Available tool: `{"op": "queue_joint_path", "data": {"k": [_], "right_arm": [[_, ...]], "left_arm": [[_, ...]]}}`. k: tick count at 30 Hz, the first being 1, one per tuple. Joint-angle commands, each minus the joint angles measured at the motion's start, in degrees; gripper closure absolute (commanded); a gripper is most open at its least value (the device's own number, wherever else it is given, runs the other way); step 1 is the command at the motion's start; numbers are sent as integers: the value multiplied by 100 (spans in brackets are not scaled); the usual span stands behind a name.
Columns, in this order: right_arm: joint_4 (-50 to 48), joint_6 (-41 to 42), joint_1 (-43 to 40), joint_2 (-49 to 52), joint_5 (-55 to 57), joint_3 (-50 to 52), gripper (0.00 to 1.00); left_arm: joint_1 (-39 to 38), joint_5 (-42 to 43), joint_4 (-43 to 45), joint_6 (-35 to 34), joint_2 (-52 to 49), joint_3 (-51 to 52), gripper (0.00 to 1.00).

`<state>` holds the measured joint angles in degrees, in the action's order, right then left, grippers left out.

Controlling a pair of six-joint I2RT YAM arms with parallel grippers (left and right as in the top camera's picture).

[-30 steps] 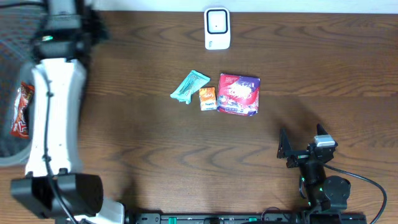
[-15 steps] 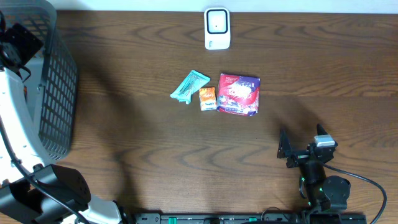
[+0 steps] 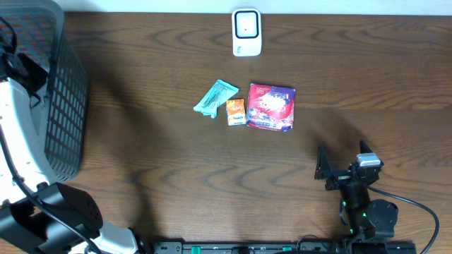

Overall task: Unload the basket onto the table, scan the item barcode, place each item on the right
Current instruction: 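Move the left gripper back into the basket toward the red wrapper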

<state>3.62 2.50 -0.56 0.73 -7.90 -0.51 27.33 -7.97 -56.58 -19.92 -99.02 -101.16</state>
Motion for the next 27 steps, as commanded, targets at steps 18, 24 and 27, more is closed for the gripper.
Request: {"op": "queue_joint_path", "data": {"k": [18, 24, 27], "right_arm": [[7, -42, -20, -24, -15, 15, 1], [7, -42, -20, -24, -15, 15, 1], [7, -42, -20, -24, -15, 15, 1]], "left_arm": [[24, 2586, -304, 1054, -63, 46, 93], [24, 3303, -302, 1707, -63, 46, 92], [24, 3480, -297, 1825, -63, 46, 93]]}}
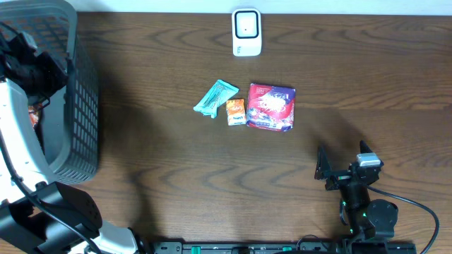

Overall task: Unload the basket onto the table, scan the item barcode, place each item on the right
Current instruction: 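Move the left gripper back into the basket toward the red wrapper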

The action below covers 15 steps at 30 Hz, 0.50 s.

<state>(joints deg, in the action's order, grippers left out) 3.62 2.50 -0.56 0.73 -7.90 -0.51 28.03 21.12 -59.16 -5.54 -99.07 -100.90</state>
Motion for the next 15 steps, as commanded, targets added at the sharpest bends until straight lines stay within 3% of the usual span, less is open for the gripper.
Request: {"op": "queue_joint_path", "data": {"k": [1, 3, 6, 8, 15], "right_arm": [[7, -42, -20, -24, -15, 15, 1], [7, -42, -20, -24, -15, 15, 1], [7, -42, -20, -24, -15, 15, 1], [7, -42, -20, -24, -15, 15, 1], [7, -42, -20, -24, -15, 15, 1]], "left_arm": [[-46, 568, -26, 387, -59, 20, 94], [-46, 549, 42, 385, -59, 20, 91], [-46, 468, 284, 380, -59, 20, 37], [-46, 470, 452, 374, -59, 20, 18], [-46, 68, 922, -693, -61, 20, 17]]}}
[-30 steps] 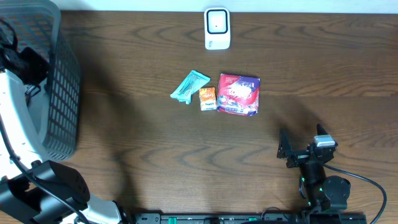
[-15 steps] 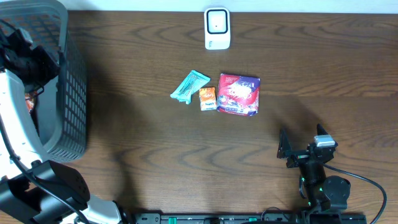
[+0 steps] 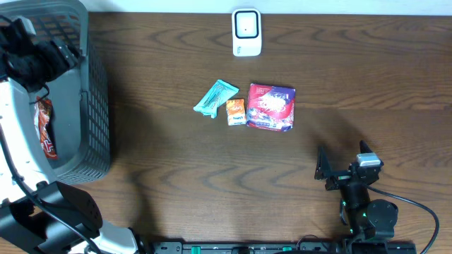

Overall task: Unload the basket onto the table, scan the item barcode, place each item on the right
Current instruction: 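Move the left gripper back into the basket toward the red wrapper, then grasp the red wrapper in the basket with the left gripper and lift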

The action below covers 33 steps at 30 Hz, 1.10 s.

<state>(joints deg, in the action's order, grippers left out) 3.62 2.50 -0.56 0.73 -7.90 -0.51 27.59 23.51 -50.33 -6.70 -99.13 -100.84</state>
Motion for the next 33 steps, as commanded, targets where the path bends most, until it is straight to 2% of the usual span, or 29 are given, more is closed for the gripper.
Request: {"op": "queue_joint_path", "data": {"k": [1, 6, 9, 12, 17, 25, 33], "right_arm": [[7, -42, -20, -24, -15, 15, 1], [7, -42, -20, -24, -15, 15, 1], [7, -42, -20, -24, -15, 15, 1], [7, -42, -20, -24, -15, 15, 1], [7, -42, -20, -24, -15, 15, 1], [7, -42, -20, -24, -15, 15, 1], [7, -42, -20, -24, -15, 15, 1]], "left_arm": [[-2, -170, 39, -636, -55, 13, 17], [-2, -136, 26, -632, -55, 13, 19], [-2, 286, 22, -584, -55, 13, 23], [-4, 973, 39, -201, -57, 13, 23], [-9, 1043, -35, -155, -59, 13, 27], [-9, 1845, -332, 614, -57, 13, 31], [-7, 1934, -420, 780, -57, 13, 33]]}}
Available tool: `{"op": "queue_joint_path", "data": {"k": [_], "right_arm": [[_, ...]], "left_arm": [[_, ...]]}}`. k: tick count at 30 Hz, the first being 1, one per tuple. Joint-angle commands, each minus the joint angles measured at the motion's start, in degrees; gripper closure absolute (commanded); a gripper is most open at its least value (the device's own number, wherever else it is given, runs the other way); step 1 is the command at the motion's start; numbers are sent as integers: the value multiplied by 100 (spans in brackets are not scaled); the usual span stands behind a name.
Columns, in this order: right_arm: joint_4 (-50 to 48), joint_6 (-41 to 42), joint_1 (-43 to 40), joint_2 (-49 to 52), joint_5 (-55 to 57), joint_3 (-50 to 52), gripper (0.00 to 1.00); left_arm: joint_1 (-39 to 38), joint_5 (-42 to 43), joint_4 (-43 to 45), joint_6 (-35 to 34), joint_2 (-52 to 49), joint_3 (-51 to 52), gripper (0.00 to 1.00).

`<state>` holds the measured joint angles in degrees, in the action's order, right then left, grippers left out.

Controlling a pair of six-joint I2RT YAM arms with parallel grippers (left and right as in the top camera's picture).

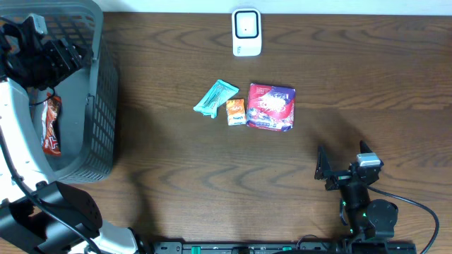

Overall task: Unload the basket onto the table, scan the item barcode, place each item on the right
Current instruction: 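Grasp the red wrapper in the basket with the left gripper and lift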

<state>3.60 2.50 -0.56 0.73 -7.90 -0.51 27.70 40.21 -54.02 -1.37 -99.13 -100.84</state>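
Note:
A white barcode scanner (246, 32) stands at the table's far edge. Near the middle lie a teal packet (215, 97), a small orange box (235, 111) and a red and purple pouch (270, 107), close together. My left gripper (62, 58) reaches into the top of the grey mesh basket (102, 106) at the far left; its fingers are too dark to tell how they stand. A red snack packet (51, 125) lies inside the basket. My right gripper (342, 159) rests open near the front right, holding nothing.
The basket's tall wall stands about a hand's width left of the teal packet. The left arm's white body runs along the left edge of the overhead view. Bare dark wood lies between the items and the right gripper.
The basket and my left gripper have shifted further right. More of the basket's inside shows, and the red snack packet in it is plainer. The right arm and table items are unmoved.
The basket first stood at the far left edge, showing mostly its outer wall. At each later moment it and my left gripper were further right, and a red packet inside came into view. The scanner, the three table items and the right arm stayed put.

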Motion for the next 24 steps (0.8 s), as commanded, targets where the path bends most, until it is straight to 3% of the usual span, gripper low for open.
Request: {"op": "queue_joint_path", "data": {"k": [1, 5, 6, 12, 24], "right_arm": [[9, -42, -20, -24, -15, 15, 1], [11, -42, -20, -24, -15, 15, 1], [9, -42, -20, -24, -15, 15, 1], [9, -42, -20, -24, -15, 15, 1], [9, -42, -20, -24, -15, 15, 1]], "left_arm": [[-9, 258, -11, 247, -57, 13, 32], [61, -452, 286, -44, -52, 11, 31], [81, -820, 330, -197, -52, 11, 26], [173, -3248, 350, -673, -52, 11, 22], [181, -5058, 168, -691, -457, 92, 22]]}}
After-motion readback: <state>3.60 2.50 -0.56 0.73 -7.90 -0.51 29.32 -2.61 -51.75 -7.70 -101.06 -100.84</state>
